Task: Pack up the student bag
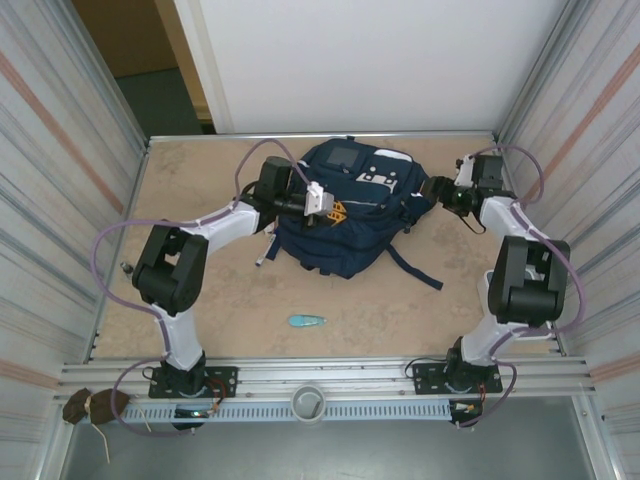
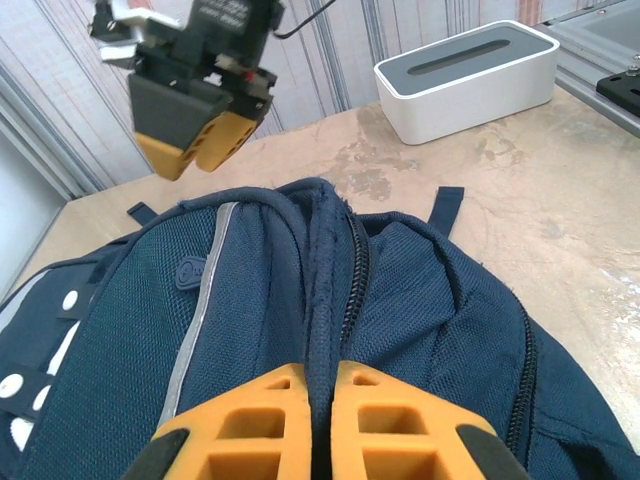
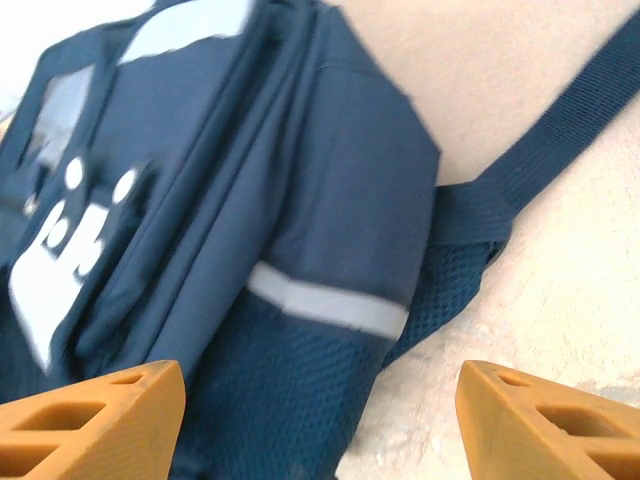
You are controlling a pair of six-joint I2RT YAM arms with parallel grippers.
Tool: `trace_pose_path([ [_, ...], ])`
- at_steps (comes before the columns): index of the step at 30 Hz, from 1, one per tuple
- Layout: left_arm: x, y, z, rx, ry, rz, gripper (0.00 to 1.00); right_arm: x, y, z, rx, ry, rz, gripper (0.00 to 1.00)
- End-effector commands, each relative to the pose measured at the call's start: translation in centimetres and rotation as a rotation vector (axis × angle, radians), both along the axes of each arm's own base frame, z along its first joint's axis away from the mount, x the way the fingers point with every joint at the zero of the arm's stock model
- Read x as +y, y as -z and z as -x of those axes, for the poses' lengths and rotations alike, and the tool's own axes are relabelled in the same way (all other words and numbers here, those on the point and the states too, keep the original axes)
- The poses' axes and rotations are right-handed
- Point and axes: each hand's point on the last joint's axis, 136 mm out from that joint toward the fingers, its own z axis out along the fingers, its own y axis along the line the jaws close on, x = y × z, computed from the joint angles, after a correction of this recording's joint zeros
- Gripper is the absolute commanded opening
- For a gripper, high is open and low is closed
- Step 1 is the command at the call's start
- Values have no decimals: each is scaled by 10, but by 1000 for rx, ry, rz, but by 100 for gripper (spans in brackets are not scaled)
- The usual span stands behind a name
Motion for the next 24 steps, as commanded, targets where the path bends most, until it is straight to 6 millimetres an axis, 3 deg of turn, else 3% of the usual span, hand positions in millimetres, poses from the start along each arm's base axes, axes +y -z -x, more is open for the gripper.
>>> trace_pose_path([
  [1, -13, -30, 6, -57, 68, 69, 0, -9, 24, -14, 99, 126, -51, 69],
  [4, -19, -27, 5, -50, 70, 64, 0, -1, 37, -28, 112, 104, -102, 61],
  [6, -24, -23, 3, -42, 70, 59, 0, 2, 47, -34, 127, 93, -130, 45],
  [9, -33, -19, 0, -35, 67, 50, 0, -8, 52, -34, 127, 120, -139, 12],
  [11, -36, -15, -6, -20, 46, 33, 1, -21, 52, -27, 117, 161, -150, 2],
  [14, -36, -9, -22, -11, -30, 3, 4, -40, 46, -10, 80, 231, -153, 0],
  [17, -27, -3, -50, -11, -183, -30, 14, -46, 43, 13, 51, 279, -145, 0],
  [20, -9, -3, -81, 27, -367, -39, 26, -39, 45, 34, 34, 301, -159, 0],
  [24, 17, 7, -96, 81, -551, -88, 41, -3, 50, 55, 44, 237, -168, 0],
])
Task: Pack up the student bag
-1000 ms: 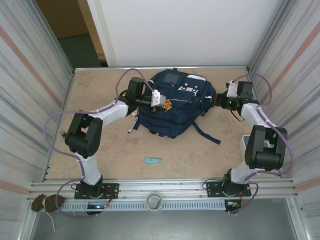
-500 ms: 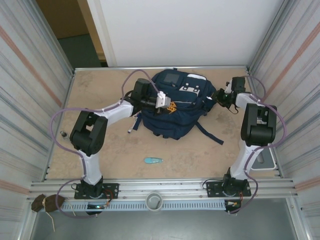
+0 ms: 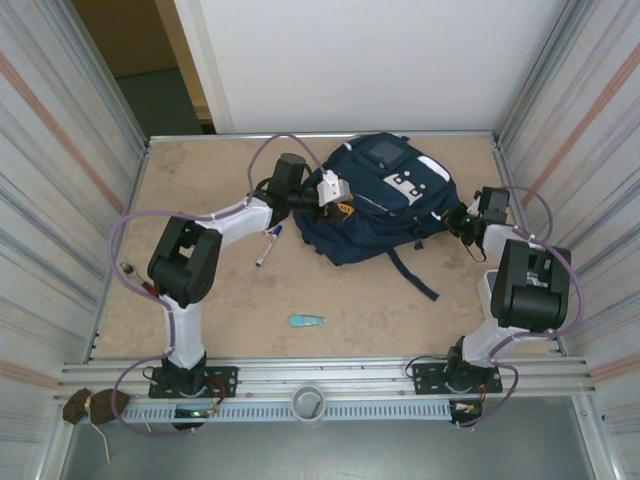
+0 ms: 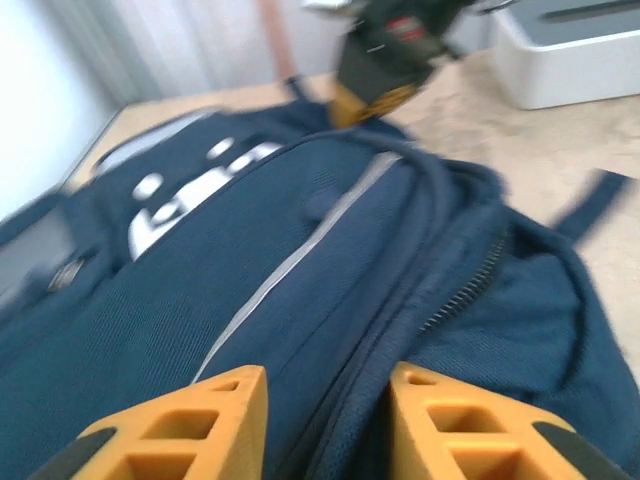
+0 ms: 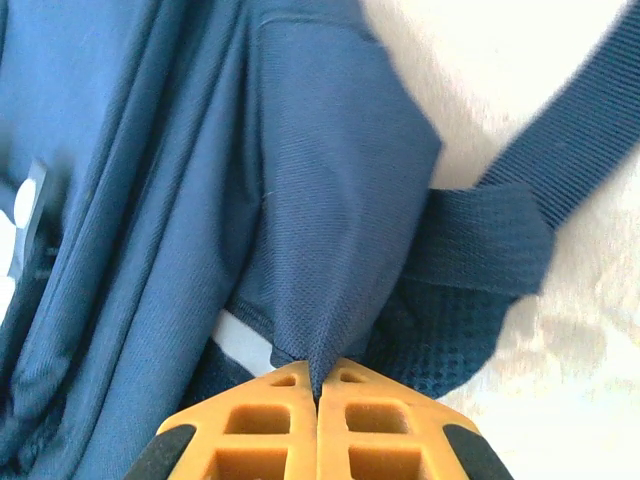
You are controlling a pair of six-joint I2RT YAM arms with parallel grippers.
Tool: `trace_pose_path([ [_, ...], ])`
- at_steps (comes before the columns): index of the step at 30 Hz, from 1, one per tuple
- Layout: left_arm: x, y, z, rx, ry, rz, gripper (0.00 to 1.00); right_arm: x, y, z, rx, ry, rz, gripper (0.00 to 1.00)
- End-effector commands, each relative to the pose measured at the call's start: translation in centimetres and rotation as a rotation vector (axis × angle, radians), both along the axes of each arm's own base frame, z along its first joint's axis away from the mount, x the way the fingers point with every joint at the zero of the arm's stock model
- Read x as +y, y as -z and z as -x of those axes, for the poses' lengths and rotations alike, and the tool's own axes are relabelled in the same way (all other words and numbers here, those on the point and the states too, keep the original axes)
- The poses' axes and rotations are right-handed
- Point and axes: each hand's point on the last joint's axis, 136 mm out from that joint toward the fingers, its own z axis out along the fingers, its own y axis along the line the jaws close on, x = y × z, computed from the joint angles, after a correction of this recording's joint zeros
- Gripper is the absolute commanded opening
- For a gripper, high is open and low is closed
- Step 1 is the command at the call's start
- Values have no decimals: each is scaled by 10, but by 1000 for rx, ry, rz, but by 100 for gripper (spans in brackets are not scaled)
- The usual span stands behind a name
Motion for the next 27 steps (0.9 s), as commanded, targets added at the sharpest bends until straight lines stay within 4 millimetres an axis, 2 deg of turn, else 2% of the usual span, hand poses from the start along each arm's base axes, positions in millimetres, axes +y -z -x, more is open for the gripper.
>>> trace_pose_path([
  [1, 35, -12, -38, -17, -299, -20, 43, 35, -5, 13, -19, -55, -21, 0],
  [5, 74, -12, -51, 28, -566, -39, 50, 64, -2, 38, -18, -92, 41, 3],
  [8, 101, -15, -46, 117, -742, -11, 54, 82, -11, 53, -43, -141, 82, 11],
  [11, 120, -16, -29, 223, -876, 51, 62, 88, -37, 64, -110, -193, 181, 24],
  [14, 118, -18, -5, 264, -919, 97, 72, 108, -76, 65, -239, -304, 306, 41],
  [16, 111, -20, 7, 250, -916, 99, 76, 134, -92, 59, -308, -401, 321, 51],
  [20, 108, -27, 18, 249, -934, 118, 78, 178, -97, 30, -271, -496, 199, 58],
  [24, 102, -23, 26, 312, -917, 134, 79, 196, -86, -5, -182, -447, 69, 57],
  [27, 96, -21, 31, 321, -934, 130, 79, 197, -71, -26, -116, -396, 38, 56],
])
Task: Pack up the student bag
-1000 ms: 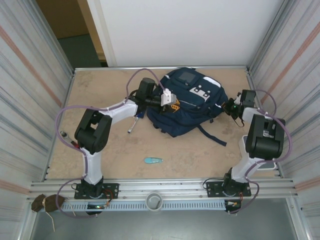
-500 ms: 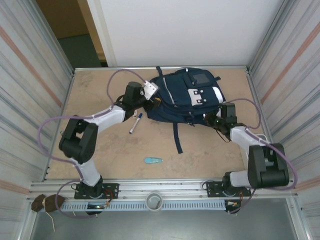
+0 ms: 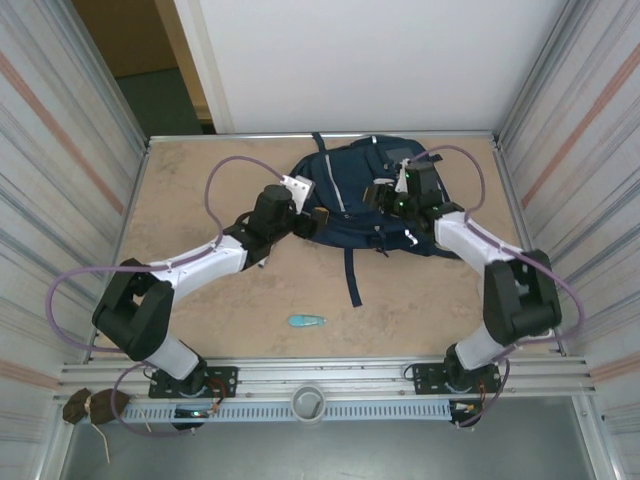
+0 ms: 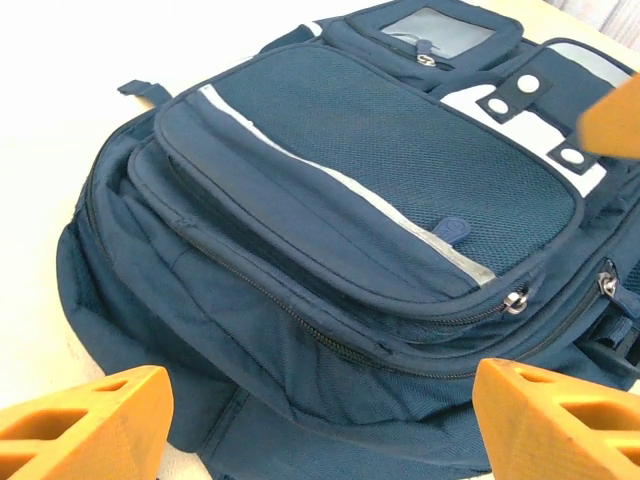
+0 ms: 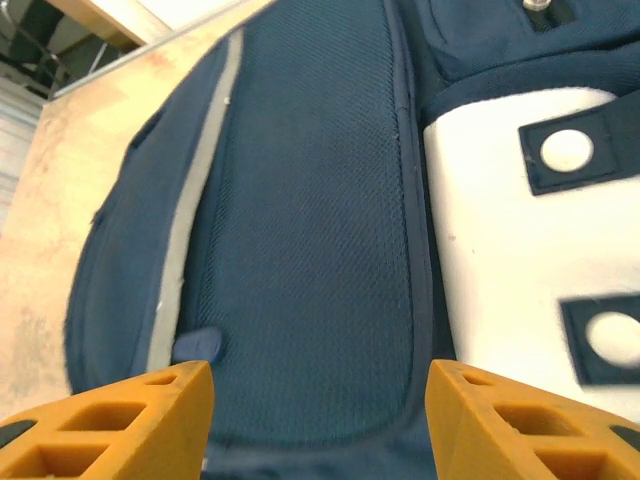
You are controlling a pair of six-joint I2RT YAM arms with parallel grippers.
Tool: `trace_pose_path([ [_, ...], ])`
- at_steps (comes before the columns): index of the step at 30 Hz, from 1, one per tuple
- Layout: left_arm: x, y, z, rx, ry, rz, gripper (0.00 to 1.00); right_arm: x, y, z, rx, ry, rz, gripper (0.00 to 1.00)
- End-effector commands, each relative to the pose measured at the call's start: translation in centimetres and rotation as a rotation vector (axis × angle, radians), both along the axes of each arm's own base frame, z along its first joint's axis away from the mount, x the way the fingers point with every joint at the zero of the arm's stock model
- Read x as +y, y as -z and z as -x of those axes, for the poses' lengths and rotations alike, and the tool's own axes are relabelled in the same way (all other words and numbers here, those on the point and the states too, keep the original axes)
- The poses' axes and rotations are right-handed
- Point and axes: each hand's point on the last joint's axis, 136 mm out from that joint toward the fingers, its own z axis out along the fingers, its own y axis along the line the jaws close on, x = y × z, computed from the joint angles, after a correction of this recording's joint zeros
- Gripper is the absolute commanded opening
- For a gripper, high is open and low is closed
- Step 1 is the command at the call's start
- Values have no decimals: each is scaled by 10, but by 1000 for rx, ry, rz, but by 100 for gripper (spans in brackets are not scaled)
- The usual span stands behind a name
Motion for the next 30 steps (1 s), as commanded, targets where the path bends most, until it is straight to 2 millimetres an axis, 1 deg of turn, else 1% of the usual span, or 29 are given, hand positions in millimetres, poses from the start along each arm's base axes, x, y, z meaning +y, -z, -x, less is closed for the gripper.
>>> trace_pose_path([
  [1, 0, -9, 8, 9, -61, 30, 79, 2, 17, -12, 112, 58, -62, 55],
  [5, -5, -8, 11, 16, -73, 2, 79, 4, 32, -20, 146, 75, -72, 54],
  [10, -10, -4, 16, 25, -59, 7, 78, 7, 44, -18, 175, 70, -80, 51],
  [11, -10, -3, 16, 29, -60, 8, 78, 6, 46, -17, 176, 69, -83, 48],
  [12, -12, -3, 17, 30, -51, 7, 77, 7, 44, -17, 171, 66, -99, 39],
  [14, -15, -3, 20, 40, -39, 10, 75, 9, 39, -17, 162, 68, -147, 20],
  [15, -17, -2, 22, 48, -32, 12, 73, 10, 33, -18, 153, 68, -185, 11],
  [16, -20, -1, 25, 56, -25, 12, 72, 12, 25, -19, 143, 69, -228, 4],
  [17, -22, 0, 27, 62, -22, 13, 71, 15, 15, -20, 127, 63, -267, 0],
  [20, -30, -1, 33, 75, -18, 35, 70, 21, -18, -20, 71, 53, -358, 0],
  [23, -34, -4, 31, 86, -36, 46, 70, 25, -46, -19, 23, 62, -418, 0],
  [26, -36, -5, 24, 74, -82, 13, 74, 28, -61, -17, 1, 69, -467, 0],
  [30, -36, -4, 8, 13, -160, -103, 82, 33, -70, -16, -10, 65, -496, 0],
])
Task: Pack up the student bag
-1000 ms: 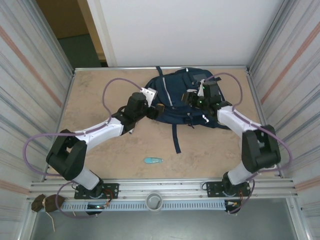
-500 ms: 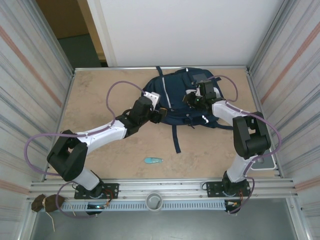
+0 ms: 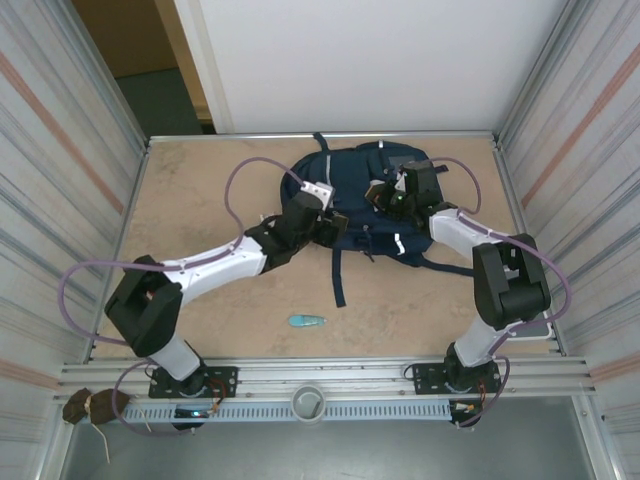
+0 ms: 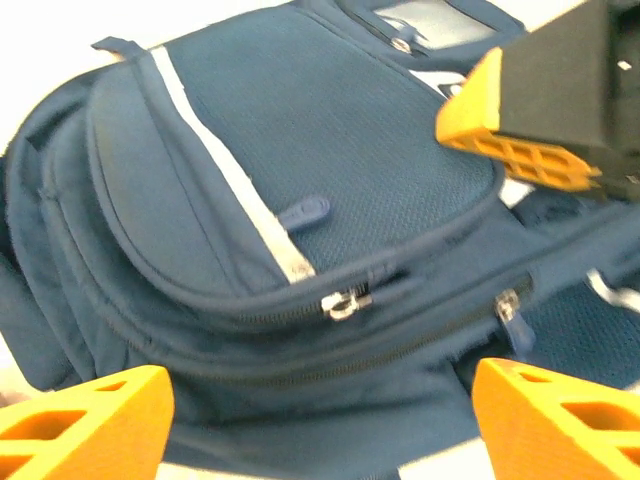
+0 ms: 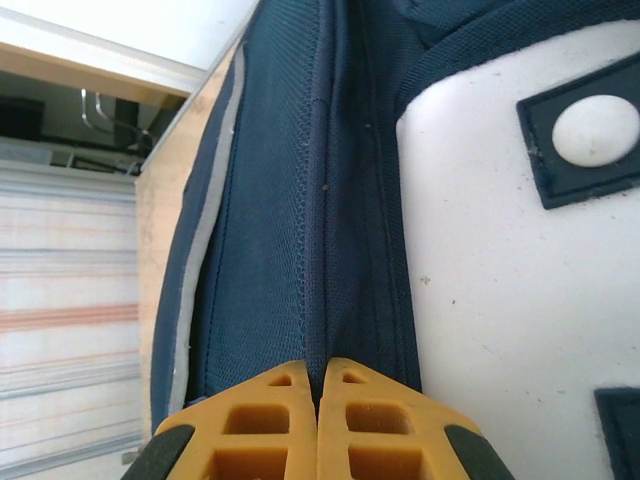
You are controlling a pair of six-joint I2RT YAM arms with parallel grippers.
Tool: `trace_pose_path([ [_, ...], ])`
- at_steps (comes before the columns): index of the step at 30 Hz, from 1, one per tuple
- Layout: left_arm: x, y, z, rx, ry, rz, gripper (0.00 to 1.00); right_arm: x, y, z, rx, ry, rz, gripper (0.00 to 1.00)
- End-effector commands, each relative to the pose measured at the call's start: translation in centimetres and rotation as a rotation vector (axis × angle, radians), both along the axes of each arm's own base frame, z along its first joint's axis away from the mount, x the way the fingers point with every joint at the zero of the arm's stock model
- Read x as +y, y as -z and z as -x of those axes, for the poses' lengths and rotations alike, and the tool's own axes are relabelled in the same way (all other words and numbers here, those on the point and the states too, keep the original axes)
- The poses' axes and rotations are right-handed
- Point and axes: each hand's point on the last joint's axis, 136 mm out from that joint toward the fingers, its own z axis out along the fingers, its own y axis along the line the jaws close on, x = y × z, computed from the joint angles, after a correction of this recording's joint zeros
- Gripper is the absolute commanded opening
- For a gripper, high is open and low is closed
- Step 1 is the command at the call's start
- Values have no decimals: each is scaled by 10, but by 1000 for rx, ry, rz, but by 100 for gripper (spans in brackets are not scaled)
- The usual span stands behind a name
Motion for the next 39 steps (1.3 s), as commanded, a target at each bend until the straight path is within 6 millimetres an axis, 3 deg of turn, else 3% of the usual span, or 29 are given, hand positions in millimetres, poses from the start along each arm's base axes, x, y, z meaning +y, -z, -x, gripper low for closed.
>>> trace_pose_path([
  [1, 7, -4, -16, -52, -100, -98, 85, 16, -73, -6, -179, -26, -132, 0],
  [5, 4, 3, -29, -66, -128, -165, 97, 18, -70, -7, -172, -27, -152, 0],
  [14, 5, 27, -49, -53, -156, -231, 97, 16, -65, -7, -162, -51, -150, 0],
  [18, 12, 26, -52, -30, -166, -170, 87, 8, -54, -6, -144, -64, -108, 0],
  [24, 11, 25, -49, -15, -127, -145, 64, -4, -39, -5, -119, -84, -57, 0],
  [39, 11, 36, -51, 53, -65, -88, 26, 2, -22, -8, -76, -188, -39, 0],
])
